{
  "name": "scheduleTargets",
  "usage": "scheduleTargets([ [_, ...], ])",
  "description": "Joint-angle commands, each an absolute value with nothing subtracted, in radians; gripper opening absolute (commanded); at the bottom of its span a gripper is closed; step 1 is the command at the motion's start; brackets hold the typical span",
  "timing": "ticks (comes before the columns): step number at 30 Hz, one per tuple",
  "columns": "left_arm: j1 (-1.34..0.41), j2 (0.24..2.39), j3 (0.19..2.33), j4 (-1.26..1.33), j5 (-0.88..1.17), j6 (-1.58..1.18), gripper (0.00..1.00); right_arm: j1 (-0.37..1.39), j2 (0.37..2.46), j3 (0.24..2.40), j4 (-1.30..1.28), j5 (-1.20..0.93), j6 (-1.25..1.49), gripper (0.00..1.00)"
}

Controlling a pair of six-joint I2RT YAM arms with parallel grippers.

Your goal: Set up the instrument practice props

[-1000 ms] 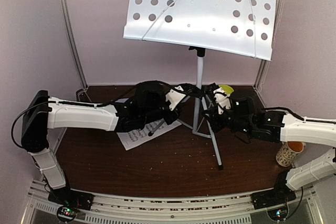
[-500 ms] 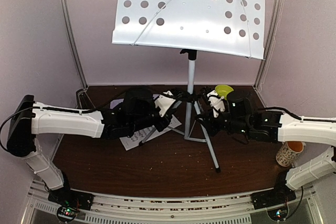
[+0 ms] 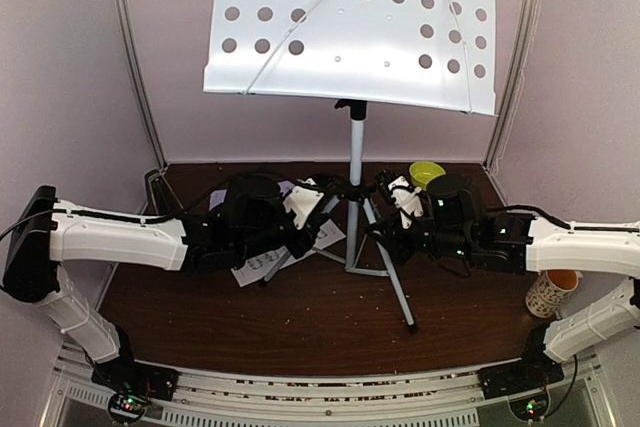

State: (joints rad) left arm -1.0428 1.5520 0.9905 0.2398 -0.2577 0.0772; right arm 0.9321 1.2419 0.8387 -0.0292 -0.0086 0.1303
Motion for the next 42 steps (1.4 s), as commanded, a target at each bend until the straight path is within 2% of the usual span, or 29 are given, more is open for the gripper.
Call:
scheduleTargets([
  [1, -1.041, 1.504, 0.983, 0.302, -0.297, 0.015, 0.0, 0.919, 1.21, 0.843, 0.061, 0.076, 0.118, 0.0],
  [16, -1.051, 1.487, 0.939, 0.267, -0.409, 0.049, 0.0, 0.929, 1.306, 0.908, 0.113, 0.038, 0.109, 0.0],
  [31, -0.844, 1.587, 0.957, 0.361, -0.384, 0.093, 0.0, 0.926, 1.473, 1.026, 0.159, 0.101, 0.069, 0.0],
  [37, -0.822, 1.65, 1.026, 0.377, -0.396, 0.143, 0.0, 0.899, 1.52, 1.084, 0.17, 0.11, 0.051, 0.0],
  [42, -0.858, 1.609, 1.027, 0.361, -0.327, 0.177, 0.0, 0.902, 1.471, 1.061, 0.149, 0.101, 0.055, 0.0],
])
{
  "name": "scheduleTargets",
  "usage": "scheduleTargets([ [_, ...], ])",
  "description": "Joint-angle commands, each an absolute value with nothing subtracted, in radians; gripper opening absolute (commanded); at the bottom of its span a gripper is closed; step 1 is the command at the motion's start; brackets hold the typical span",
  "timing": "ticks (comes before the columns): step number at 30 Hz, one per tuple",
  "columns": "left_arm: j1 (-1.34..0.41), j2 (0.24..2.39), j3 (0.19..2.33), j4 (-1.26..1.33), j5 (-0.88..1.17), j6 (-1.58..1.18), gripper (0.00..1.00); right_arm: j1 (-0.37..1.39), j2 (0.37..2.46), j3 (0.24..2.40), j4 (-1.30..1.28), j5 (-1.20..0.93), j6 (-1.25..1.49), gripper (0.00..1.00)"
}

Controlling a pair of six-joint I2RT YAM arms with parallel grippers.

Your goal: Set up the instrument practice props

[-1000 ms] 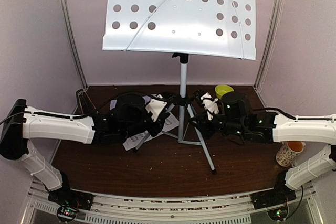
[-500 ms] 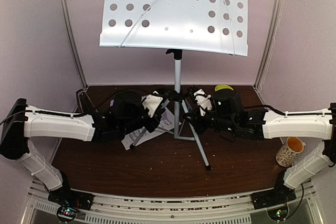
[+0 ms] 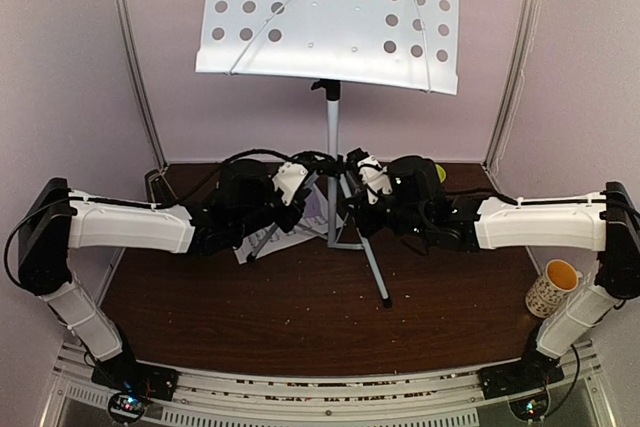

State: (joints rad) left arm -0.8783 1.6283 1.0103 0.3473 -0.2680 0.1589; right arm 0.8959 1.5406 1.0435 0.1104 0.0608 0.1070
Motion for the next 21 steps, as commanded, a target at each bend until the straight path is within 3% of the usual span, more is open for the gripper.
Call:
scheduleTargets([
  [1, -0.882, 1.605, 1.027, 0.365, -0.329, 0.196, 0.0, 0.904, 1.454, 1.048, 0.147, 0.103, 0.059, 0.0],
  [12, -0.934, 1.659, 1.08, 0.365, -0.254, 0.127, 0.0, 0.903, 1.305, 0.909, 0.107, 0.176, 0.081, 0.0],
  [21, -0.936, 1.685, 1.109, 0.335, -0.233, 0.095, 0.0, 0.901, 1.33, 0.909, 0.121, 0.166, 0.073, 0.0],
])
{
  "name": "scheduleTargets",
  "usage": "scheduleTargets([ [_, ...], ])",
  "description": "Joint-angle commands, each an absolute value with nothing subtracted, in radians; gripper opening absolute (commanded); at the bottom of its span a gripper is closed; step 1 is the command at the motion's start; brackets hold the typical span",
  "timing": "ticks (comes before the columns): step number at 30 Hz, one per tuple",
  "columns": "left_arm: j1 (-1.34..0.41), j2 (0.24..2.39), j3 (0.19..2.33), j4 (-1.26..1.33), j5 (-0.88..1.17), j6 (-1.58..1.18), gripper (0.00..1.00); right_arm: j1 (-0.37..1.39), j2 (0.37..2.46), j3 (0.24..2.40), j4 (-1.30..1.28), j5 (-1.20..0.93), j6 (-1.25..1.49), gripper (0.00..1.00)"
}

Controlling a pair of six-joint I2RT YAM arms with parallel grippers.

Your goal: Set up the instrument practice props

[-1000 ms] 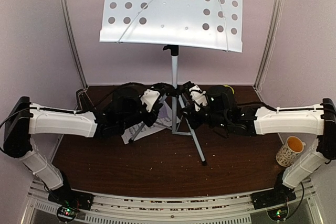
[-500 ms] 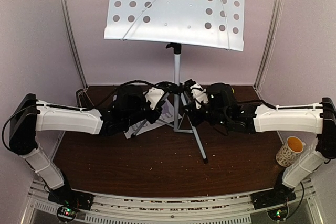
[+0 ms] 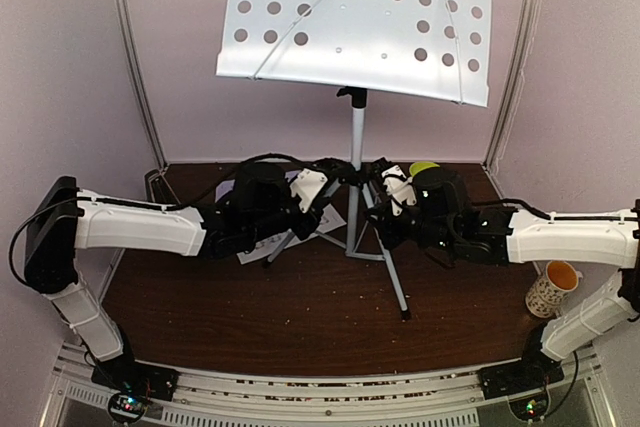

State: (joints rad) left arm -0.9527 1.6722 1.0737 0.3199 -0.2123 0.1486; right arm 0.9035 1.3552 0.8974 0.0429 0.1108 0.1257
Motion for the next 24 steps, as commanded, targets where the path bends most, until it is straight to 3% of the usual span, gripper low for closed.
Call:
scheduleTargets([
  [1, -0.935, 1.681, 1.113, 0.314, -0.233, 0.089, 0.06, 0.9, 1.332, 0.91, 0.122, 0.16, 0.071, 0.0],
  [4, -0.917, 1.666, 1.133, 0.192, -0.182, 0.063, 0.33, 0.901, 1.323, 0.903, 0.121, 0.141, 0.061, 0.06],
  [10, -0.866, 1.545, 0.996, 0.209, -0.072, 0.078, 0.62, 0.901, 1.283, 0.871, 0.13, 0.112, 0.043, 0.27],
  [16, -0.751, 1.39, 0.842, 0.22, -0.084, 0.111, 0.72, 0.903, 1.257, 0.853, 0.131, 0.087, 0.043, 0.57],
  [19, -0.702, 1.373, 0.829, 0.194, -0.218, 0.17, 0.73, 0.905, 1.247, 0.851, 0.129, 0.073, 0.044, 0.69],
  [22, -0.653, 1.41, 0.87, 0.137, -0.311, 0.222, 0.74, 0.906, 1.237, 0.851, 0.127, 0.059, 0.049, 0.99],
  [24, -0.615, 1.448, 0.915, 0.091, -0.341, 0.214, 0.76, 0.907, 1.232, 0.851, 0.123, 0.056, 0.052, 1.0],
])
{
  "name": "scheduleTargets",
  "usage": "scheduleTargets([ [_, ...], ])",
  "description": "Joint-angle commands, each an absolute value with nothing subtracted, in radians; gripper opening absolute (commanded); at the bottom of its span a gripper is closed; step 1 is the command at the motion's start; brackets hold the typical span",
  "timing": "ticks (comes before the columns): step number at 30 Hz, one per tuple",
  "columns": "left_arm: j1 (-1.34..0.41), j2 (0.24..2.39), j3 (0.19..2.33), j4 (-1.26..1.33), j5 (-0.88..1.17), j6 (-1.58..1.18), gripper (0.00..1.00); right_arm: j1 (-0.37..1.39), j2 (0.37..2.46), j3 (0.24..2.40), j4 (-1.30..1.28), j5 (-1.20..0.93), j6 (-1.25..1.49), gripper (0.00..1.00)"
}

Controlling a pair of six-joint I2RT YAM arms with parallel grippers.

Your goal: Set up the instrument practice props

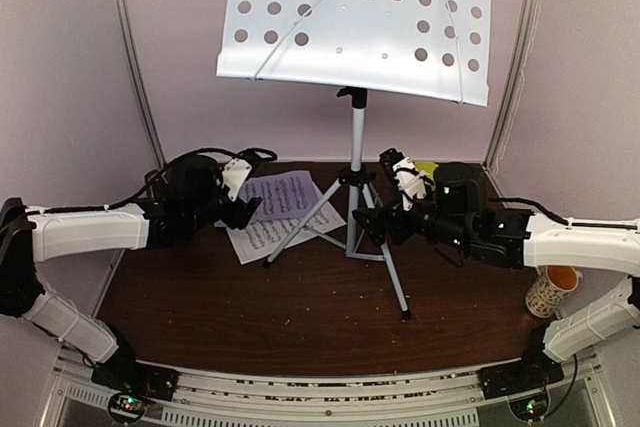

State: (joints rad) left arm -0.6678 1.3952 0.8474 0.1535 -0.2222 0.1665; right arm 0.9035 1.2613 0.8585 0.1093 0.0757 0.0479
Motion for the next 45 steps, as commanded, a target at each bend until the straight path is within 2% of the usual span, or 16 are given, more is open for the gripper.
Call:
scheduleTargets([
  [1, -0.583, 1.472, 0.96, 0.032, -0.342, 0.159, 0.77, 0.907, 1.228, 0.849, 0.121, 0.056, 0.053, 1.0],
  [3, -0.514, 1.51, 1.033, -0.071, -0.275, 0.02, 0.78, 0.907, 1.219, 0.845, 0.121, 0.056, 0.059, 1.0],
  [5, -0.481, 1.512, 1.03, -0.06, -0.224, -0.092, 0.8, 0.907, 1.21, 0.842, 0.123, 0.057, 0.067, 1.0],
  [12, -0.478, 1.493, 0.886, 0.168, -0.139, -0.534, 0.82, 0.907, 1.213, 0.843, 0.128, 0.072, 0.085, 1.0],
  [14, -0.479, 1.504, 0.86, 0.208, -0.166, -0.631, 0.83, 0.907, 1.216, 0.844, 0.131, 0.07, 0.09, 1.0],
  [19, -0.482, 1.54, 0.867, 0.116, -0.351, -0.874, 0.84, 0.907, 1.21, 0.842, 0.13, 0.067, 0.096, 1.0],
  [22, -0.482, 1.538, 0.779, 0.215, -0.377, -0.994, 0.84, 0.907, 1.209, 0.839, 0.132, 0.073, 0.099, 1.0],
  [37, -0.475, 1.734, 0.734, 0.393, -0.372, -1.182, 0.79, 0.909, 1.176, 0.825, 0.139, 0.064, 0.117, 1.0],
  [45, -0.426, 1.829, 0.736, 0.495, -0.304, -1.214, 0.77, 0.909, 1.158, 0.821, 0.145, 0.066, 0.124, 1.0],
])
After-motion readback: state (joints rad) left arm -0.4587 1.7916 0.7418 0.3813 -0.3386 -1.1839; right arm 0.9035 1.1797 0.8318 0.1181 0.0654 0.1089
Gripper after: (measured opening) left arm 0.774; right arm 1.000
